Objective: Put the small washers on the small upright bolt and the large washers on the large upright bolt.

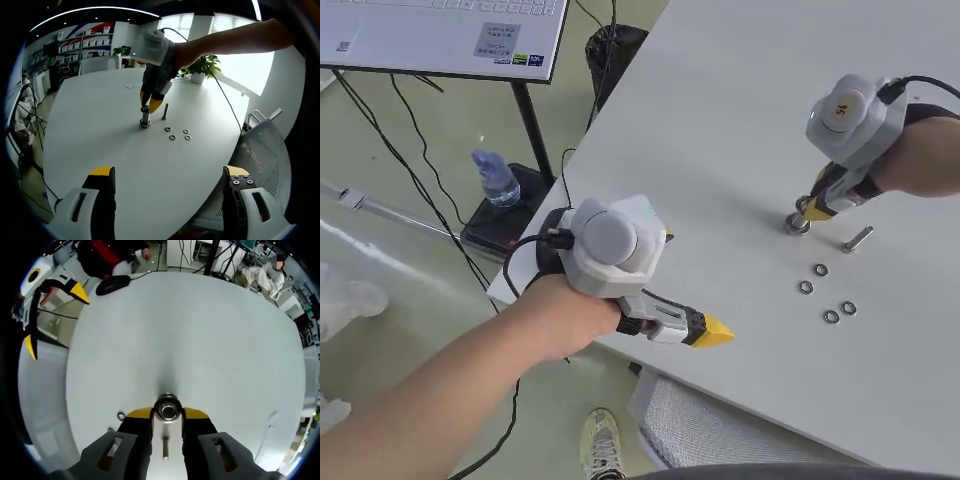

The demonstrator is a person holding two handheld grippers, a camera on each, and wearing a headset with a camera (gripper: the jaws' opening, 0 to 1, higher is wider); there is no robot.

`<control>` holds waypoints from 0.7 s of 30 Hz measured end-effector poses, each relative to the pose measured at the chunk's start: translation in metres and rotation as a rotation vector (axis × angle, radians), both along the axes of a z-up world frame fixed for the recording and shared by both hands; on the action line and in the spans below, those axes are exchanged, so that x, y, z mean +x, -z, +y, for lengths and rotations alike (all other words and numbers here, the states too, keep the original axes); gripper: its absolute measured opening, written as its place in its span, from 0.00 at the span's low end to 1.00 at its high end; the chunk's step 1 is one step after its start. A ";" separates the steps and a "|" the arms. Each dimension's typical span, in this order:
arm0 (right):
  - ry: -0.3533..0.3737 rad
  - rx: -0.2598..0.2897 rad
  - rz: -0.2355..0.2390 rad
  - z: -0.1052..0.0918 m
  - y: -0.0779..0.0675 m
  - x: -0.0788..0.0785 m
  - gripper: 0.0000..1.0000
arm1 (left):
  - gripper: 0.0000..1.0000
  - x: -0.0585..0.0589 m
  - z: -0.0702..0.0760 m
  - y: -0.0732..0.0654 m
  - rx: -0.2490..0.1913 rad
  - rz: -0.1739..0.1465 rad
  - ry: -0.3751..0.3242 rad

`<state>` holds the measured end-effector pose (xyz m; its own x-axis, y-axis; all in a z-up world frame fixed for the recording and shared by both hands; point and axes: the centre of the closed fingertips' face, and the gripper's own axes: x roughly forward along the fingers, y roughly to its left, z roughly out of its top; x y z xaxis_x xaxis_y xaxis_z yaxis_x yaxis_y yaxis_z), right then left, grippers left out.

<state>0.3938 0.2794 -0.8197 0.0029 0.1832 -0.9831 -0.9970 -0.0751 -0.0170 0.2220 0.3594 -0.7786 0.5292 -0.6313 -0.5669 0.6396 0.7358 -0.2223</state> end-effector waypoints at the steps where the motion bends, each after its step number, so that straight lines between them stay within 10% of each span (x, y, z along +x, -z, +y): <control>1: -0.004 -0.002 -0.004 0.000 0.000 0.000 0.21 | 0.88 0.000 0.001 0.000 -0.001 0.000 -0.001; 21: -0.017 -0.029 0.002 0.001 0.014 0.002 0.21 | 0.88 0.005 0.002 0.001 -0.005 0.009 0.005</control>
<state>0.3962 0.2804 -0.8338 -0.0017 0.1548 -0.9879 -0.9956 -0.0924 -0.0128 0.2268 0.3610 -0.7798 0.5206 -0.6370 -0.5684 0.6413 0.7313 -0.2322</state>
